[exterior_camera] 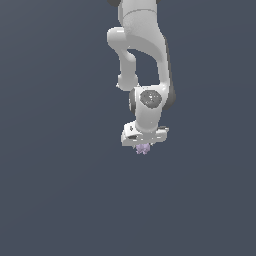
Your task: Pick up the object and move it to a goal position.
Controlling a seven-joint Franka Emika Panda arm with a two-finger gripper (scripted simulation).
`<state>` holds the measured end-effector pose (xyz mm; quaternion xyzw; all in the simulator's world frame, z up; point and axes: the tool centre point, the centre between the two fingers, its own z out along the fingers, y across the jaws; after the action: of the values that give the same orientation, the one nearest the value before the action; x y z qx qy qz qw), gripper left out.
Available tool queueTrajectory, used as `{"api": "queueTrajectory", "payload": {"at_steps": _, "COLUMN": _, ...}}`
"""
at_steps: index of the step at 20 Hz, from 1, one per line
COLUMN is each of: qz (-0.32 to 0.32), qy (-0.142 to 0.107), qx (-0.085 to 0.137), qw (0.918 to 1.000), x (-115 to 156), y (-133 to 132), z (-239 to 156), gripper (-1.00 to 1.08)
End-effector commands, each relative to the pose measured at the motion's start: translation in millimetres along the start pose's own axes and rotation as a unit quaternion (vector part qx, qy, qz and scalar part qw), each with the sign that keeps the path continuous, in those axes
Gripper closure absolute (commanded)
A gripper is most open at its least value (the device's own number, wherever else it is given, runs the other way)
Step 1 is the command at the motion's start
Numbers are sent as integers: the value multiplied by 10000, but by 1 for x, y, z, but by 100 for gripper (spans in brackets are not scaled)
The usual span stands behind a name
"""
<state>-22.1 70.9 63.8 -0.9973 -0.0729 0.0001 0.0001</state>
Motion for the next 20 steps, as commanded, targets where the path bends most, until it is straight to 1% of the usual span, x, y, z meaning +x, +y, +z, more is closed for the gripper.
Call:
{"api": "queueTrajectory", "payload": {"at_steps": 1, "qz": 2, "qy": 6, "qx": -1, "qw": 10000, "x": 3, "y": 5, "z": -15, "gripper": 108}}
{"api": "queueTrajectory", "payload": {"at_steps": 7, "qz": 0, "qy": 5, "qx": 1, "qw": 10000, "x": 10, "y": 19, "z": -64, "gripper": 108}}
{"api": "queueTrajectory", "payload": {"at_steps": 20, "qz": -1, "qy": 5, "qx": 6, "qw": 10000, "x": 33, "y": 60, "z": -200, "gripper": 108}}
